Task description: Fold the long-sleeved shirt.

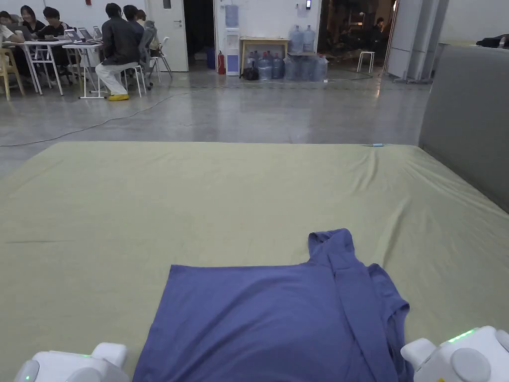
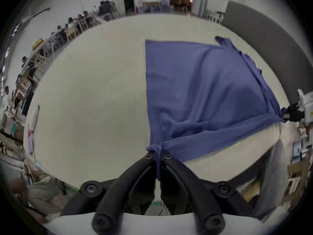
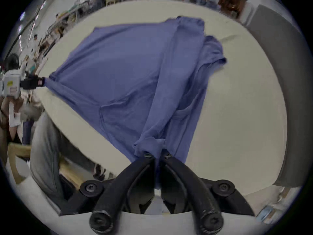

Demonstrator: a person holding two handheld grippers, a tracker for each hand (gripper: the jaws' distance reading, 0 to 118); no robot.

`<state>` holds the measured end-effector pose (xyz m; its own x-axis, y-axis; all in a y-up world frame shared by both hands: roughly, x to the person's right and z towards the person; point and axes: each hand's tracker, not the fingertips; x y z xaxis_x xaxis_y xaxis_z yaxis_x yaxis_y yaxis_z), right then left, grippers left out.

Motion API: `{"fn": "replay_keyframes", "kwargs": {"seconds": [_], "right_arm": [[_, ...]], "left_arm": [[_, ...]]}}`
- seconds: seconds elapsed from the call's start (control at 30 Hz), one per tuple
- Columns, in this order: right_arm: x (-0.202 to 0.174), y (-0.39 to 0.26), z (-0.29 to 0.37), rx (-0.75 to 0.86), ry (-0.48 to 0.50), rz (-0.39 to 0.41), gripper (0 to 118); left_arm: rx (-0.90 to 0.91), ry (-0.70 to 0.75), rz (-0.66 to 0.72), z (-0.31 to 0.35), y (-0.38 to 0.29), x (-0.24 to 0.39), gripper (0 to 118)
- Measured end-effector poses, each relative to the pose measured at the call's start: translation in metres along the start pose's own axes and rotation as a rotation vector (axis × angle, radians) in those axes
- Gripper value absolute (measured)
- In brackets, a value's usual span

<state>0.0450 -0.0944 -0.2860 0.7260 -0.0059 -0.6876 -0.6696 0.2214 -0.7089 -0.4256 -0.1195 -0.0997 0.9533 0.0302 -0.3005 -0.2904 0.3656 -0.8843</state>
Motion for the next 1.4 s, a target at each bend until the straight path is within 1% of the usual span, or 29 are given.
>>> {"fn": "replay_keyframes", "kwargs": {"seconds": [0.07, 0.1, 0.13, 0.23, 0.27, 0.3, 0.33, 0.37, 0.4, 0.43, 0.47, 0.57, 0.6, 0.63, 0.67, 0.7, 0.73, 0.9, 0.97, 1.1, 1.17, 1.23, 1.3, 1.33, 1.37, 1.4], "right_arm": [[0.001, -0.002, -0.003, -0.034, 0.019, 0.030, 0], [0.000, -0.001, -0.003, -0.023, 0.009, 0.023, 0], [0.000, 0.000, -0.002, -0.033, 0.007, 0.035, 0], [0.003, 0.002, -0.003, -0.031, 0.006, 0.031, 0], [0.004, 0.003, 0.000, 0.005, -0.002, 0.024, 0], [0.005, 0.002, 0.005, 0.056, -0.023, 0.005, 4], [0.007, 0.001, 0.014, 0.093, -0.025, -0.009, 14], [0.010, 0.000, 0.022, 0.138, -0.014, -0.039, 38], [0.014, 0.000, 0.031, 0.194, -0.005, -0.067, 79], [0.016, -0.001, 0.041, 0.263, 0.008, -0.094, 100], [0.020, 0.001, 0.049, 0.309, 0.014, -0.130, 102], [0.028, 0.013, 0.064, 0.367, -0.005, -0.257, 101], [0.030, 0.016, 0.067, 0.408, -0.012, -0.272, 91], [0.031, 0.020, 0.068, 0.441, -0.033, -0.270, 64], [0.033, 0.025, 0.064, 0.450, -0.059, -0.283, 15], [0.038, 0.033, 0.061, 0.440, -0.068, -0.289, 0], [0.042, 0.039, 0.058, 0.436, -0.058, -0.279, 0], [0.055, 0.076, 0.050, 0.429, -0.018, -0.272, 0], [0.060, 0.107, 0.047, 0.447, -0.033, -0.251, 0], [0.080, 0.189, 0.034, 0.462, -0.050, -0.231, 0], [0.092, 0.244, 0.023, 0.476, -0.078, -0.210, 0], [0.102, 0.296, 0.007, 0.463, -0.095, -0.193, 0], [0.119, 0.347, -0.012, 0.447, -0.102, -0.213, 0], [0.127, 0.371, -0.023, 0.432, -0.099, -0.234, 3], [0.132, 0.388, -0.034, 0.417, -0.091, -0.249, 23], [0.138, 0.404, -0.045, 0.402, -0.093, -0.262, 53]], "left_arm": [[-0.020, 0.007, -0.024, -0.003, -0.009, 0.001, 0], [-0.028, 0.005, -0.041, -0.003, -0.010, 0.002, 0], [-0.038, 0.006, -0.049, -0.004, -0.011, 0.003, 0], [-0.040, -0.007, -0.045, -0.007, -0.010, 0.003, 0], [-0.016, -0.014, -0.035, -0.004, -0.006, 0.003, 0], [0.018, -0.017, -0.025, 0.001, -0.003, 0.001, 0], [0.058, -0.029, -0.032, 0.013, -0.001, 0.002, 2], [0.089, -0.038, -0.039, 0.021, 0.002, 0.002, 28], [0.115, -0.052, -0.040, 0.028, 0.006, 0.001, 89], [0.154, -0.064, -0.034, 0.039, 0.011, 0.000, 115], [0.212, -0.086, -0.025, 0.052, 0.014, 0.006, 117], [0.266, -0.070, 0.004, 0.065, 0.036, 0.013, 114], [0.313, -0.065, -0.004, 0.069, 0.047, 0.015, 100], [0.355, -0.052, -0.026, 0.069, 0.055, 0.019, 71], [0.374, -0.030, -0.056, 0.065, 0.063, 0.023, 29], [0.377, 0.007, -0.073, 0.059, 0.069, 0.026, 0], [0.375, 0.015, -0.061, 0.055, 0.077, 0.027, 0], [0.363, -0.071, -0.011, 0.033, 0.095, 0.028, 0], [0.361, -0.069, -0.017, 0.021, 0.101, 0.031, 0], [0.335, -0.060, -0.013, -0.002, 0.114, 0.037, 0], [0.341, -0.115, 0.018, -0.009, 0.118, 0.042, 0], [0.337, -0.116, 0.031, -0.015, 0.121, 0.043, 0], [0.333, -0.110, 0.041, -0.019, 0.125, 0.046, 0], [0.336, -0.107, 0.047, -0.021, 0.127, 0.045, 0], [0.335, -0.108, 0.051, -0.023, 0.129, 0.044, 0], [0.333, -0.111, 0.055, -0.025, 0.132, 0.043, 0]]}}
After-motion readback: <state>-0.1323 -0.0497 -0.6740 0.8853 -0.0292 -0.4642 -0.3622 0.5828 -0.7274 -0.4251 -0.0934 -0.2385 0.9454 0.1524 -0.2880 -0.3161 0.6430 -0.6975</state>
